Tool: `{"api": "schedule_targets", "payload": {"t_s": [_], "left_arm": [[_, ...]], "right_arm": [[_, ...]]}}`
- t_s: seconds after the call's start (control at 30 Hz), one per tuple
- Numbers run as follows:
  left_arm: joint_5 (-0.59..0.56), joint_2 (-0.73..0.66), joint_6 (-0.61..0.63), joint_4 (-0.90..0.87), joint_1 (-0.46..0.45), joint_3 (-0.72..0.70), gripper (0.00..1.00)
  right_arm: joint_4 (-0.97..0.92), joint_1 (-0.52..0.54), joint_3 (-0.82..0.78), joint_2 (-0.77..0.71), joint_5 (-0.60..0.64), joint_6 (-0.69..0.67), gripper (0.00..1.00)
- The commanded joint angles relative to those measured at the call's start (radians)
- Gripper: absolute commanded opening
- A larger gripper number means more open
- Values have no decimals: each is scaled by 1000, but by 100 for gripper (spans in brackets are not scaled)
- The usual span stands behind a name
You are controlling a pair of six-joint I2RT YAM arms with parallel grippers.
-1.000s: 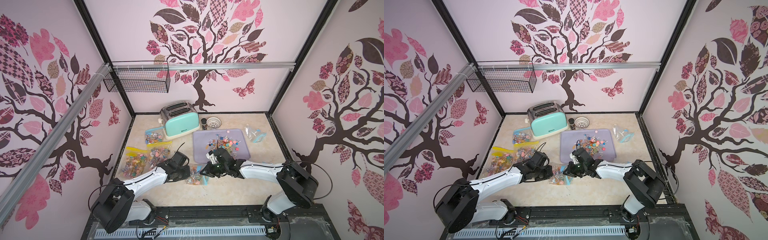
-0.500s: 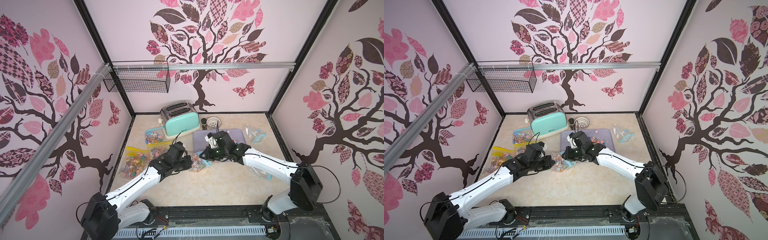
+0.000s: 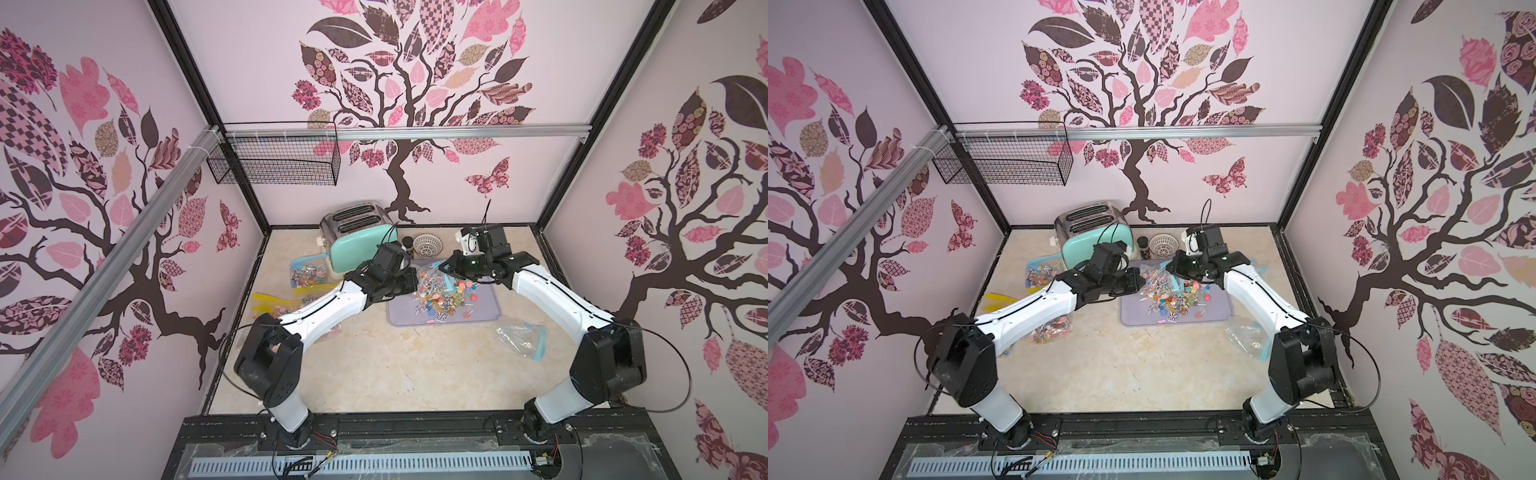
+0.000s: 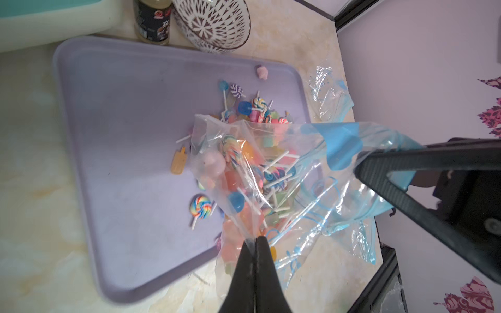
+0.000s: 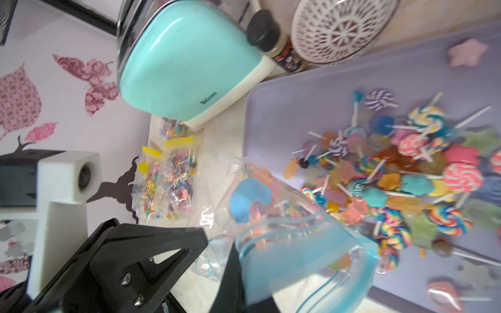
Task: Pour candies out of the ziploc bag
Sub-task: 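Pick up the ziploc bag from the center of the board, then pour the candies out of the ziploc bag onto the tray.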
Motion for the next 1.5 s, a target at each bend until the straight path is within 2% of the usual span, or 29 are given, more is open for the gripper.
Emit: {"api": "schedule_targets", "payload": {"t_s": [0.0, 0.17, 0.4, 0.63, 0.83, 1.17, 1.47], "left_arm": [[46, 137, 43, 6, -2, 123, 0], [64, 312, 61, -8, -2, 289, 0], [59, 381, 108, -54, -7, 416, 0], [16, 385, 197, -167, -50, 533, 0], [-16, 395, 225, -227, -75, 579, 0], [-81, 407, 264, -369, -111, 741, 0], [-115, 387, 263, -397, -115, 754, 0]], "right_arm": [[11, -81, 33, 67, -41, -46, 0], [36, -143, 42, 163, -52, -48, 0], [62, -157, 25, 209, -9, -46, 0], [82, -158, -3, 207, 11, -36, 43], [86, -159, -34, 182, 30, -36, 62], [74, -160, -106, 79, 99, -46, 84], [48, -161, -180, -44, 170, -68, 86]]}}
